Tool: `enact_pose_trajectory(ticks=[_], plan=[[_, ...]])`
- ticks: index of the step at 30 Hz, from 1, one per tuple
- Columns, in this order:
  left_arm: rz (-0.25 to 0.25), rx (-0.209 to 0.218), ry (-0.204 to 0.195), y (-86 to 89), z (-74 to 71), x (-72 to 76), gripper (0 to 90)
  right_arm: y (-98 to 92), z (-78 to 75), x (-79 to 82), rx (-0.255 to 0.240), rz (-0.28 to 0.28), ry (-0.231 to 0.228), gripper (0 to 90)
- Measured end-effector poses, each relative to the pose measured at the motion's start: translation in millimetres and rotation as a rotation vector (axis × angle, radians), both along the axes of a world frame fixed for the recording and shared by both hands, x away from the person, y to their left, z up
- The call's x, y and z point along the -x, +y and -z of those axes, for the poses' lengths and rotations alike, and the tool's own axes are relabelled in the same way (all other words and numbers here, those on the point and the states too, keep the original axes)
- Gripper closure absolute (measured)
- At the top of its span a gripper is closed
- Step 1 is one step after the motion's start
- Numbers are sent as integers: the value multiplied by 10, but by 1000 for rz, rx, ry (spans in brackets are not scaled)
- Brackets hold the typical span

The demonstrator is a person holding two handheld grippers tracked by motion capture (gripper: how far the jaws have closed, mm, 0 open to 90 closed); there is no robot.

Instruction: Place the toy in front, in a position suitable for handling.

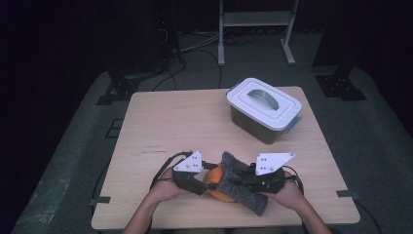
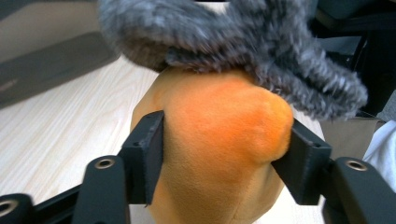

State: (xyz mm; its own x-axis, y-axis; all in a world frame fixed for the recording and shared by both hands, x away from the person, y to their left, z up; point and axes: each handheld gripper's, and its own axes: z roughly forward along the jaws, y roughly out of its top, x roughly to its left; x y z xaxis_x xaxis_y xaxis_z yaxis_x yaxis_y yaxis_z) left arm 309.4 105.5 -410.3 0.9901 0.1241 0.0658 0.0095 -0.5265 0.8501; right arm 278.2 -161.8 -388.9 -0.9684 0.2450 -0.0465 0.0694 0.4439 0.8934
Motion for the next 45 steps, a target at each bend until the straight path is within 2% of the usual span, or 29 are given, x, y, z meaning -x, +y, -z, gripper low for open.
enact_pose_trajectory(ticks=[1, 2, 3, 6, 11, 16, 18, 20, 21, 23, 24, 27, 29, 31, 32, 34, 37, 39, 41, 42, 45], plan=[[21, 10, -17, -14, 5, 16, 403, 8, -36, 5, -23, 4, -6, 759], [21, 10, -17, -14, 5, 16, 403, 21, -63, 12, -41, 6, -13, 759], [38, 16, -29, -34, 11, 31, 403, 41, -83, 17, -44, 7, -23, 758], [45, 9, -32, -34, 11, 31, 397, 85, -73, 14, -14, 10, -43, 757], [38, 3, -24, 21, 19, 2, 375, 31, 13, -22, -15, 3, -6, 757], [-2, 11, 26, 127, 35, -59, 345, -119, 133, -51, -6, 22, 41, 756], [-30, 11, 57, 136, 19, -75, 285, -139, 141, -50, -12, 34, 45, 757], [-33, 37, 90, 137, 1, -86, 242, -131, 151, -49, -17, 36, 47, 756], [-29, 44, 92, 125, -4, -79, 241, -116, 160, -47, -19, 30, 52, 757], [-8, 24, 89, 102, -2, -66, 266, -92, 167, -43, -15, 18, 51, 757], [8, 19, 77, 97, 13, -52, 315, -87, 168, -40, -14, 14, 55, 757], [12, 19, 68, 79, 18, -31, 382, -96, 145, -44, -3, 6, 65, 756], [28, 17, 38, 53, 13, -13, 408, -78, 83, -30, -10, 9, 48, 757], [41, 24, 37, 38, 15, -4, 414, -59, 45, -19, -27, 11, 38, 757], [59, 24, 12, 6, 13, 29, 416, 4, -17, -4, -36, 5, 14, 757], [64, 16, 2, 5, 9, 33, 417, 51, -19, -9, -13, 3, -6, 756], [64, 8, 5, 62, 18, 14, 423, -5, 47, -47, -28, 4, 24, 755], [55, 6, 14, 110, 26, -13, 423, -81, 77, -70, -28, 26, 36, 755], [38, 8, 38, 173, 39, -45, 422, -165, 111, -86, -26, 49, 48, 753], [38, 8, 38, 173, 39, -45, 420, -199, 128, -92, -27, 59, 56, 753], [15, 4, 69, 227, 39, -76, 388, -234, 176, -98, -30, 70, 71, 751]])
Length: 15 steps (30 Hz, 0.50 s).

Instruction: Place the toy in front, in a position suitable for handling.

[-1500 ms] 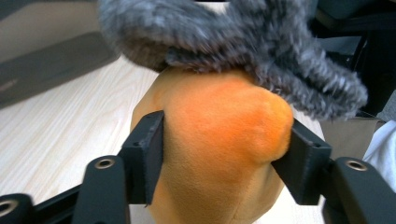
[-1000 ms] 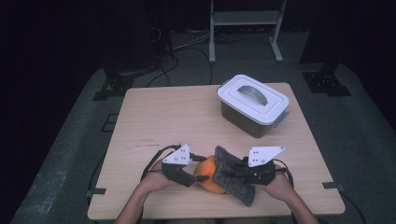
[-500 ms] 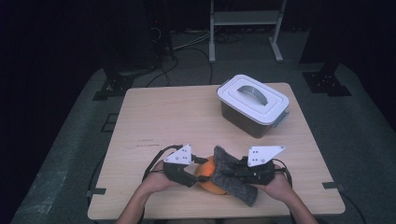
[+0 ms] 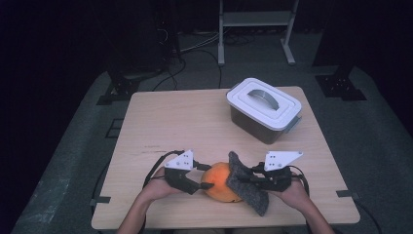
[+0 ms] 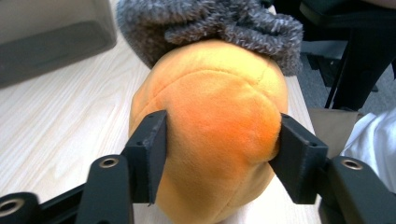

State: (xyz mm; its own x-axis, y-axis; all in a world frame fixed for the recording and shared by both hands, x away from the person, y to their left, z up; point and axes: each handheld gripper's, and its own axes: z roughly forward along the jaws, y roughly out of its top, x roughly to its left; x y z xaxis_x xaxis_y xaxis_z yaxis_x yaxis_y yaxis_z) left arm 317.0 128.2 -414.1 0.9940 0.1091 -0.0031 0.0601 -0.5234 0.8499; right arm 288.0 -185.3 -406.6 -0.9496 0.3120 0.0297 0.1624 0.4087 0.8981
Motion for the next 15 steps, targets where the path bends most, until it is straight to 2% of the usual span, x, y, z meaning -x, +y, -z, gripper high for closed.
enact_pose_trajectory(ticks=[2, 4, 5, 6, 7, 9, 12, 15], plan=[[-4, -9, -1, -18, -44, 11, 346, 44, 13, 5, 4, -3, -9, 750], [-7, 31, 15, -37, -92, 20, 284, 85, 13, 14, -1, -6, -14, 750], [-7, 31, 15, -37, -92, 20, 275, 85, 13, 14, -1, -6, -14, 750], [-8, 48, 22, -58, -117, 24, 275, 115, 10, 18, -2, -13, -19, 750], [4, 33, 4, -87, -125, 36, 309, 181, 6, 37, 0, -28, -33, 750], [9, 18, 0, -98, -112, 43, 350, 206, 7, 46, 2, -36, -35, 748], [11, 21, 22, -64, -54, 30, 402, 185, 23, 48, 7, -43, -34, 747], [7, 23, 31, -49, -45, 22, 404, 123, 54, 31, 14, -37, -29, 745]])
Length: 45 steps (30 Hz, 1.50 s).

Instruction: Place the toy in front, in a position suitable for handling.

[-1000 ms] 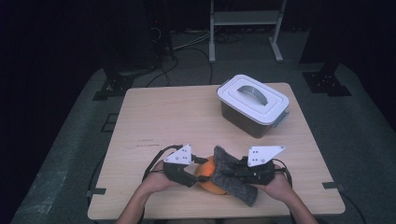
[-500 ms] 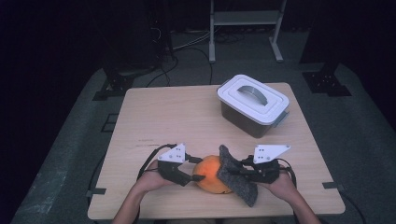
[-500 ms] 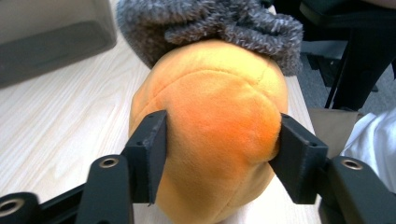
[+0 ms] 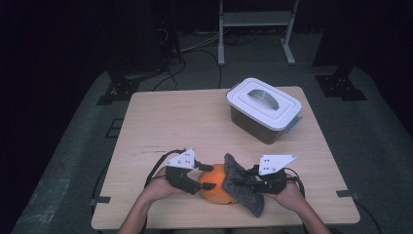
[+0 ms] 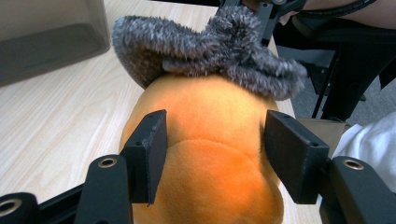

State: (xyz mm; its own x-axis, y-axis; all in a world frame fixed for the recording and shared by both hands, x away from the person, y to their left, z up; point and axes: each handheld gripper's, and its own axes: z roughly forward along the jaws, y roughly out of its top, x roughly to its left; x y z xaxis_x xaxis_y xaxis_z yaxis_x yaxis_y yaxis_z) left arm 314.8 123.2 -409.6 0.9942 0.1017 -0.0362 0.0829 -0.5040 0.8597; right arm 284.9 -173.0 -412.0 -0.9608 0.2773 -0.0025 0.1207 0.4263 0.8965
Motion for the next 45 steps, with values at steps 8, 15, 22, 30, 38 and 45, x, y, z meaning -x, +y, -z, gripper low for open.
enact_pose_trajectory(ticks=[8, 15, 22, 30, 38, 45], plan=[[-6, -9, 18, 72, 14, -29, 396, -153, 29, -6, 20, 39, 10, 737], [-41, -15, 44, -26, -42, -37, 189, 14, 46, 16, 16, 2, 5, 740], [-32, -49, 59, -103, 29, -43, 229, 114, 72, 55, 36, -31, -8, 737], [-53, -34, 79, -56, 45, -78, 294, -11, 128, -34, 39, -8, 29, 732], [-82, -5, 90, -12, 59, -89, 382, -158, 205, -119, 79, 54, 87, 737], [-116, 23, -32, -111, 1, -56, 518, -239, 55, -159, 7, 91, 61, 749]])
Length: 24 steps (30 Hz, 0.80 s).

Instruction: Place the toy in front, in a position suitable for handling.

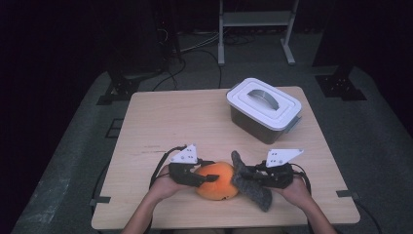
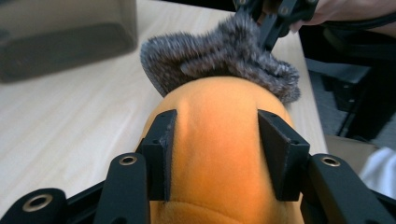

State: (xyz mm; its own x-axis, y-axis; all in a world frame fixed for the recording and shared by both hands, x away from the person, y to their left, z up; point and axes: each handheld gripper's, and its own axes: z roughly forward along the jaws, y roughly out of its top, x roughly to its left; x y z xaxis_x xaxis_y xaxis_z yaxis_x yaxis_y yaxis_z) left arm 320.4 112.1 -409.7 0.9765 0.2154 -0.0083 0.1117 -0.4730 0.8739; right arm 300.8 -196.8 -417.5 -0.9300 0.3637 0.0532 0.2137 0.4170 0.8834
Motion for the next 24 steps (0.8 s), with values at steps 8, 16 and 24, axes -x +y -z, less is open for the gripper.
enact_pose_trajectory(ticks=[8, 16, 24], plan=[[-18, 16, -79, -92, 79, -2, 466, -15, 23, -77, -23, 35, 2, 747], [-43, 5, 26, -12, 55, -41, 264, 161, 103, 22, 46, -33, -4, 745], [-16, 9, 48, 45, 112, -22, 319, 34, 175, -12, 109, -7, 22, 747]])
